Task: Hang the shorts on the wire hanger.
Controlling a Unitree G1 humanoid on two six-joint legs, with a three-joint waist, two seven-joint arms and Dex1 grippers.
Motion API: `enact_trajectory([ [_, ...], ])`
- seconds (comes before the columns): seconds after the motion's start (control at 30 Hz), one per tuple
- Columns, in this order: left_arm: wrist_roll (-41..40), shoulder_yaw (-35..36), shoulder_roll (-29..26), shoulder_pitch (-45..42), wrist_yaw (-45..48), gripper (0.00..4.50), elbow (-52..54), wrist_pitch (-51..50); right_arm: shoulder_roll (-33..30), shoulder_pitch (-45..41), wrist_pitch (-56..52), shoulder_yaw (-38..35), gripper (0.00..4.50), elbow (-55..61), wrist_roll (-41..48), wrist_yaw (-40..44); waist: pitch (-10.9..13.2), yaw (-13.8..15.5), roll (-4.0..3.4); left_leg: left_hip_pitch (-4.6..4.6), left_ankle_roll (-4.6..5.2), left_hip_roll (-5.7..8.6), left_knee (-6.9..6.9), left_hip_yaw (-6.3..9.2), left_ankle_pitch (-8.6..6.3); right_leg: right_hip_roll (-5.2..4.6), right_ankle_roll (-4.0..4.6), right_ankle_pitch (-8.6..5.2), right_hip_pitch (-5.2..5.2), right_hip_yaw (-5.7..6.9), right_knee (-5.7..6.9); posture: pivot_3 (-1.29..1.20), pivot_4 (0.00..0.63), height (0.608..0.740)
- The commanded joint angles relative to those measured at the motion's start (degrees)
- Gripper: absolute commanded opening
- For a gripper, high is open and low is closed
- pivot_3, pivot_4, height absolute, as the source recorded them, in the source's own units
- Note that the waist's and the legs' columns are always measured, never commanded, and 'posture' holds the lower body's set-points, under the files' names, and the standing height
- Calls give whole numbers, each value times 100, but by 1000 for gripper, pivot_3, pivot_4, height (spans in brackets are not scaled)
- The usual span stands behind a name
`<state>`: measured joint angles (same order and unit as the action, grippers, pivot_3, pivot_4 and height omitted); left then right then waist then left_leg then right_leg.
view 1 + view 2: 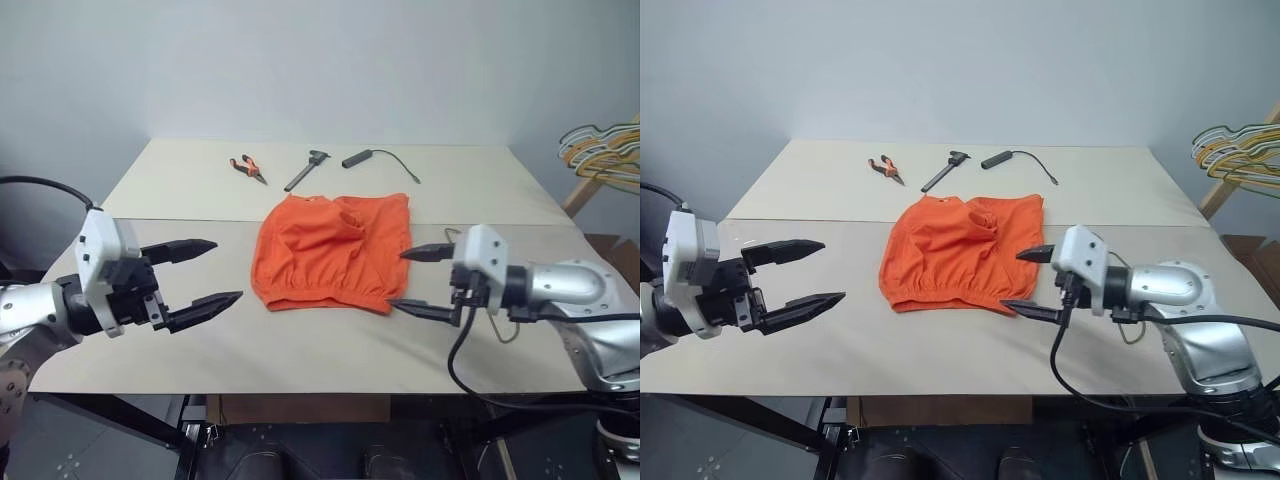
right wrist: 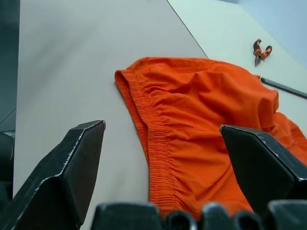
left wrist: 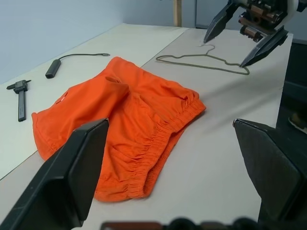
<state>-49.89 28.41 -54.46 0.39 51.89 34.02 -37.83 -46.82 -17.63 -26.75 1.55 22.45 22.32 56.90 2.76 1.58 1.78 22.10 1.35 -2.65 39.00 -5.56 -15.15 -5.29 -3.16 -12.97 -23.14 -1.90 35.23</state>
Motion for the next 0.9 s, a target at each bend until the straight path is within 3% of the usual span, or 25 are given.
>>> enact_trajectory([
  [0.03, -101, 214, -108, -45, -22, 4500, 124, -21, -18, -227, -339, 637, 4462, 135, -828, -535, 0, 7, 0, 0, 0, 0, 0, 0, 0, 0, 4, -2, 0, 0, 0, 143, 43, 740],
  [0.33, -43, 226, -53, 59, -17, 4500, 166, 46, 595, -1256, -845, 2184, 4462, -279, -2130, -940, 4, 1, -4, 3, -4, -2, -3, -2, 0, 3, 11, -7, -8, 1, 1, 121, 45, 740],
  [0.63, -26, 110, -23, -46, -42, 4500, 116, 85, 1733, -2430, -503, 3598, 4462, -2224, -3607, -1199, 4, -27, -5, 7, -14, -3, -4, -3, 4, 5, 11, -7, -13, 6, 5, 119, 41, 740],
  [0.73, -22, 108, -8, -44, -61, 4500, 131, 87, 2060, -2698, -231, 3832, 3856, -3003, -3964, -1288, 5, -31, -6, 10, -19, -3, -6, -2, 5, 5, 12, -7, -16, 8, 10, 122, 42, 740],
  [0.9, -14, 127, 28, 14, -91, 4500, 172, 94, 2184, -2753, 148, 3924, 2157, -3329, -4217, -1095, 7, -28, -8, 12, -25, -5, -7, 0, 4, 4, 12, -8, -17, 16, 10, 125, 47, 740],
])
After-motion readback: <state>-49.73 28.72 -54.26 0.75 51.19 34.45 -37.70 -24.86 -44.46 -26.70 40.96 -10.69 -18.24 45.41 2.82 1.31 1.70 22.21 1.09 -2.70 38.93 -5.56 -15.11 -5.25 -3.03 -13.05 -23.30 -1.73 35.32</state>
